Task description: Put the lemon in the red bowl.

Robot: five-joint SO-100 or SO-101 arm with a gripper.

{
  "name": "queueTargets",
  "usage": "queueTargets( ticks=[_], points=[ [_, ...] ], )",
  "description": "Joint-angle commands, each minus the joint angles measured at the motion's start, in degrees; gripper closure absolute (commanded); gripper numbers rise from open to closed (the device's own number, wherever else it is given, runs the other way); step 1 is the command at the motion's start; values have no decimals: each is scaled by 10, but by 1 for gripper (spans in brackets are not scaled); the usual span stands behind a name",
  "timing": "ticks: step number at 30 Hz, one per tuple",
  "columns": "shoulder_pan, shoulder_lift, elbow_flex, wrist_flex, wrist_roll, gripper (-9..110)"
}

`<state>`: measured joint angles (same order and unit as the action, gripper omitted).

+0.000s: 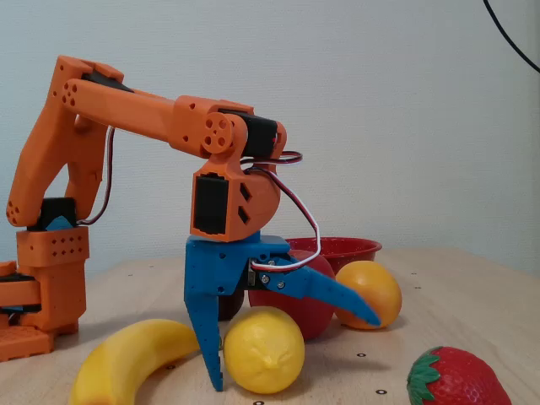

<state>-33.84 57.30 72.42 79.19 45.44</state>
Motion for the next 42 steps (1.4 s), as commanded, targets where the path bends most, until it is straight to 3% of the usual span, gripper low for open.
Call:
queueTargets(
  ticks=[1,21,24,29,42],
  points=[
    [1,29,-53,-1,15,41],
    [-9,38,-49,8,23,70],
    [-11,43,-41,9,30,77],
    [-12,54,-36,23,51,101],
    [9,142,-92,113,-46,101]
  ],
)
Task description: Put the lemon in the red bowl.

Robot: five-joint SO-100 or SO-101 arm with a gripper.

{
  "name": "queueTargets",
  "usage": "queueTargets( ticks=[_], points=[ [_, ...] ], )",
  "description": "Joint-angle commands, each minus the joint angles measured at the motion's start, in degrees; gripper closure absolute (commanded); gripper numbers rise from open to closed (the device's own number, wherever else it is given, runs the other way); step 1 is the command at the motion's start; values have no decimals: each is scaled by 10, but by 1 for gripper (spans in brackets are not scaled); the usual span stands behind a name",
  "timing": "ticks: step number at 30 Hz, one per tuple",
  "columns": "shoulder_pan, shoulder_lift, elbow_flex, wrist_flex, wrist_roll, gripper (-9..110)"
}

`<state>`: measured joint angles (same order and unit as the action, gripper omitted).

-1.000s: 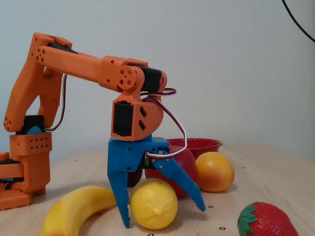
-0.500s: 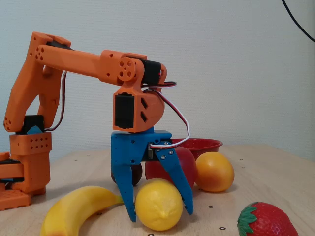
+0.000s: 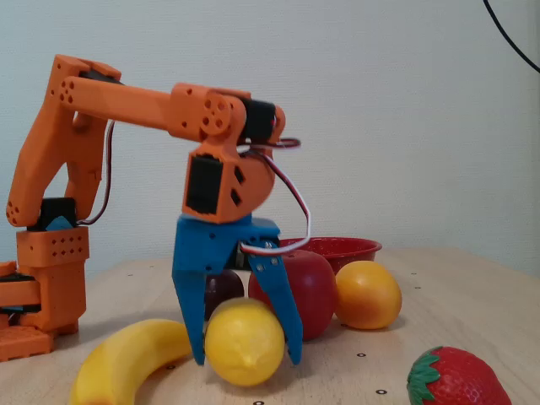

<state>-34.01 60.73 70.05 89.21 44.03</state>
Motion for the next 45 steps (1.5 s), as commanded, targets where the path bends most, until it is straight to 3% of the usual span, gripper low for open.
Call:
queueTargets(
  ticks=[1,16,31,38,45],
  points=[
    [16,119,-71,21,-45,101],
    [147,274,-70,123,-217,101],
    [410,321,-141,165,-388,101],
    [548,321,-170,145,-439,101],
    [640,319,-106,40,-450,101]
  ],
)
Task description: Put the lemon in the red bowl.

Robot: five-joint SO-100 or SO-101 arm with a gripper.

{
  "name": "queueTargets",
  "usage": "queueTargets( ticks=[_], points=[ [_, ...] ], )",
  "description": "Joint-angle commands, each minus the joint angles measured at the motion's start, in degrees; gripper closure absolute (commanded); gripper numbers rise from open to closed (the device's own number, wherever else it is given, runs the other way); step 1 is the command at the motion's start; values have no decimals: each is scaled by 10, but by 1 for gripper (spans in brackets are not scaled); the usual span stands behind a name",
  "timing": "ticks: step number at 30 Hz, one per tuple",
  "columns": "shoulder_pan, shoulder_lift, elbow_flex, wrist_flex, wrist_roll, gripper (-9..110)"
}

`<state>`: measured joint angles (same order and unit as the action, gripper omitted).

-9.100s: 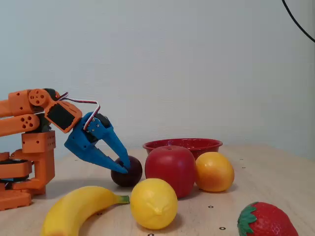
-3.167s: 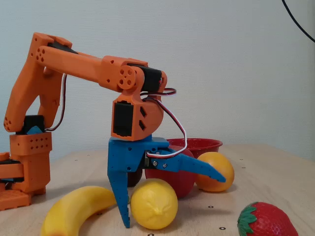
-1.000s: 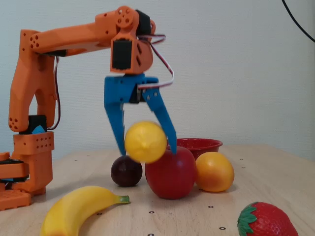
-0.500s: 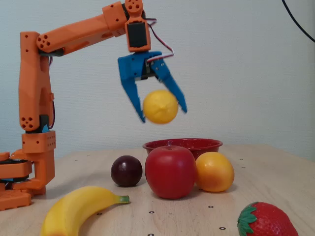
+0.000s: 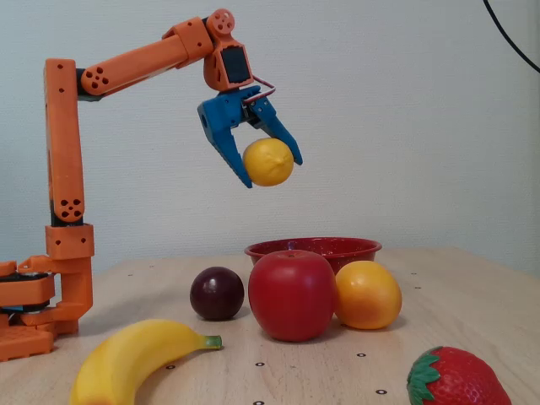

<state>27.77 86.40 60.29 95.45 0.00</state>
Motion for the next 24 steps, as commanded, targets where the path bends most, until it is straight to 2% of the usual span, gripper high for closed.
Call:
queueTargets(
  ticks=[1,14,16,20,24],
  points=[
    [31,62,9,-43,-8,101],
    [51,51,247,-359,60,101],
    [46,47,270,-396,69,91],
    [40,37,292,-434,91,83],
    [37,25,300,-447,101,66]
  ],
)
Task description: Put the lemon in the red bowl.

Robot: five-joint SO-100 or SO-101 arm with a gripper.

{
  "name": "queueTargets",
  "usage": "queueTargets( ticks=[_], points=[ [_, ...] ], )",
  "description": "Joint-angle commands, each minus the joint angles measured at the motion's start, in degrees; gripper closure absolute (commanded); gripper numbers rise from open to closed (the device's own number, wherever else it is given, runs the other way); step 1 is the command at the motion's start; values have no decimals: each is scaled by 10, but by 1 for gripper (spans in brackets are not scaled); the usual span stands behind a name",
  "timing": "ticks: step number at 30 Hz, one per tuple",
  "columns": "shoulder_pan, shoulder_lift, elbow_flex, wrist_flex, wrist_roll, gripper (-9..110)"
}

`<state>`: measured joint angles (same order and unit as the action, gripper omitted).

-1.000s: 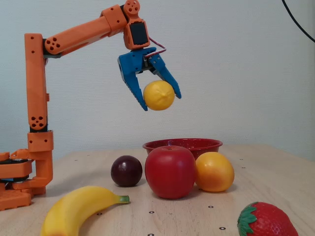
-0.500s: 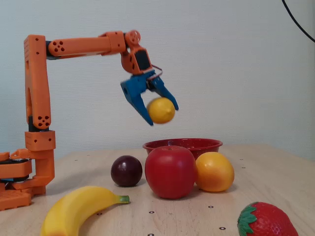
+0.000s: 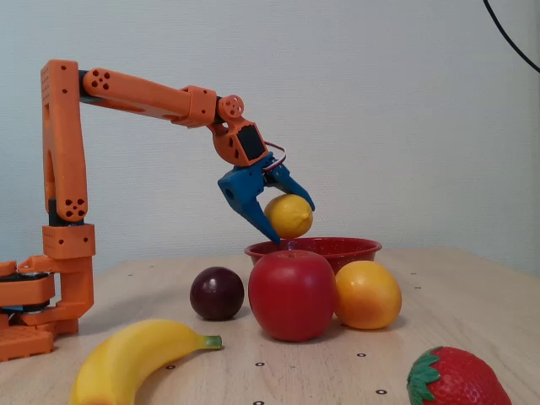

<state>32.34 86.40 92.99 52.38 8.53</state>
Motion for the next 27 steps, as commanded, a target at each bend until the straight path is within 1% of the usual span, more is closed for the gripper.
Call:
queueTargets(
  ticks=[1,5,9,13,19,23,27],
  points=[
    [-11,23,-27,-18,17,63],
    [-15,19,-28,-19,17,60],
    [-21,23,-33,-17,12,63],
    [-32,35,-52,0,4,75],
    [-58,58,-82,46,-18,88],
    [-83,83,-89,69,-29,100],
    [-113,114,-85,100,-35,101]
  ],
)
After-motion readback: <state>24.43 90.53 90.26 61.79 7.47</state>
